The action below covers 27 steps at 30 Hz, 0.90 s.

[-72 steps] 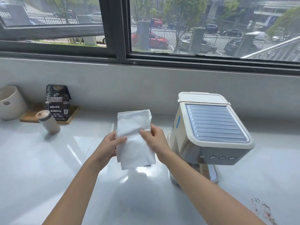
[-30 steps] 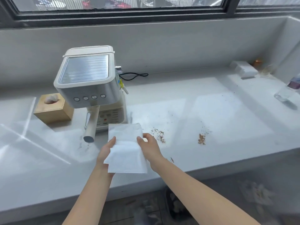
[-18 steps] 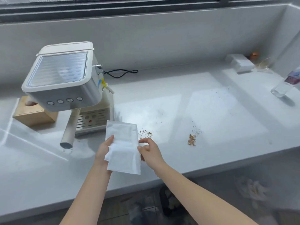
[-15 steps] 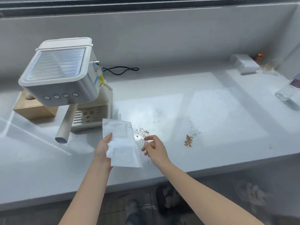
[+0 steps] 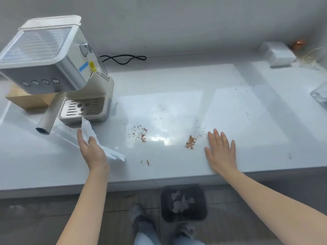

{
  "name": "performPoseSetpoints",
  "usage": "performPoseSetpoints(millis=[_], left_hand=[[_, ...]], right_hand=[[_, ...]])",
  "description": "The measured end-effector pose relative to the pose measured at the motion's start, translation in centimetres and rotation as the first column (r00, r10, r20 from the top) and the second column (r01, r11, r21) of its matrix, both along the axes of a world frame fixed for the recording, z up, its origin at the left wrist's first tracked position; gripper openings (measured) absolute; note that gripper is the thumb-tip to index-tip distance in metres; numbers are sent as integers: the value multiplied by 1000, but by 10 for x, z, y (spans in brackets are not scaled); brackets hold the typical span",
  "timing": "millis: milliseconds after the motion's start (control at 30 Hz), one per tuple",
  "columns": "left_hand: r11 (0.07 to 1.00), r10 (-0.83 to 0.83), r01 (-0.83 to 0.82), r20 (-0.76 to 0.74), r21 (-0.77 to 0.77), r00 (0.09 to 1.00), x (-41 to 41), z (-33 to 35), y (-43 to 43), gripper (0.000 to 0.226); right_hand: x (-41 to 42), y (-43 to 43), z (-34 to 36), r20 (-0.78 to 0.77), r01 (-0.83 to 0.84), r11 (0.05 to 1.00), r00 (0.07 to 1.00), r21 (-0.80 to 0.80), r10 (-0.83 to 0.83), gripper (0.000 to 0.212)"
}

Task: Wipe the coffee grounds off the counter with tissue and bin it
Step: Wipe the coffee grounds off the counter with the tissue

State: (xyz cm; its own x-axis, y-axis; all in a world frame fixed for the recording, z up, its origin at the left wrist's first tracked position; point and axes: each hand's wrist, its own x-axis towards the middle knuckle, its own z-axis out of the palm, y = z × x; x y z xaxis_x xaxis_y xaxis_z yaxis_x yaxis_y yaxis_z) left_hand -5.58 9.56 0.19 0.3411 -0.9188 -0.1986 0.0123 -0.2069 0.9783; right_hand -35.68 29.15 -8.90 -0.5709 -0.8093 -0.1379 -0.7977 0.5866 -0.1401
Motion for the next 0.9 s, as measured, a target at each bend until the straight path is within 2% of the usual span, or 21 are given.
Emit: performPoseSetpoints(millis=[200,400,567,700,767,800,833,900], left_hand=[[996,-68,77,223,-34,972,32,-8,-8,53],[980,-154,195,459,-43,875,55,-16,-20,56],[945,-191,323,717,-49,670,78,-31,-35,61],[845,-421,519,761,131,494,58,-55,-26,57],[795,-503,565,760,219,413,42,-69,-16,59],[785,-524,573,746,236,411,36,-74,-11,60],[792,-528,571,714,218,460,32,-76,-8,61],[861,-464,490,601,135,650,28,-72,-9,60]], right_hand=[[-17,-8,-11,-11,-9,999,1000,33,10,63],[-17,-8,-14,-29,7,1000,1000,8,-7,63],[-17,-8,-15,-22,20,1000,1000,6,-20,61],[-16,-8,-13,-22,24,1000,999,-12,-24,60],[-16,-8,-14,-24,24,1000,999,-19,-25,60],[-16,-8,-14,-23,25,1000,999,-19,-26,60],[-16,-7,-14,-23,25,1000,999,-18,-26,60],[-16,-8,-15,-20,26,999,999,-20,-27,60]])
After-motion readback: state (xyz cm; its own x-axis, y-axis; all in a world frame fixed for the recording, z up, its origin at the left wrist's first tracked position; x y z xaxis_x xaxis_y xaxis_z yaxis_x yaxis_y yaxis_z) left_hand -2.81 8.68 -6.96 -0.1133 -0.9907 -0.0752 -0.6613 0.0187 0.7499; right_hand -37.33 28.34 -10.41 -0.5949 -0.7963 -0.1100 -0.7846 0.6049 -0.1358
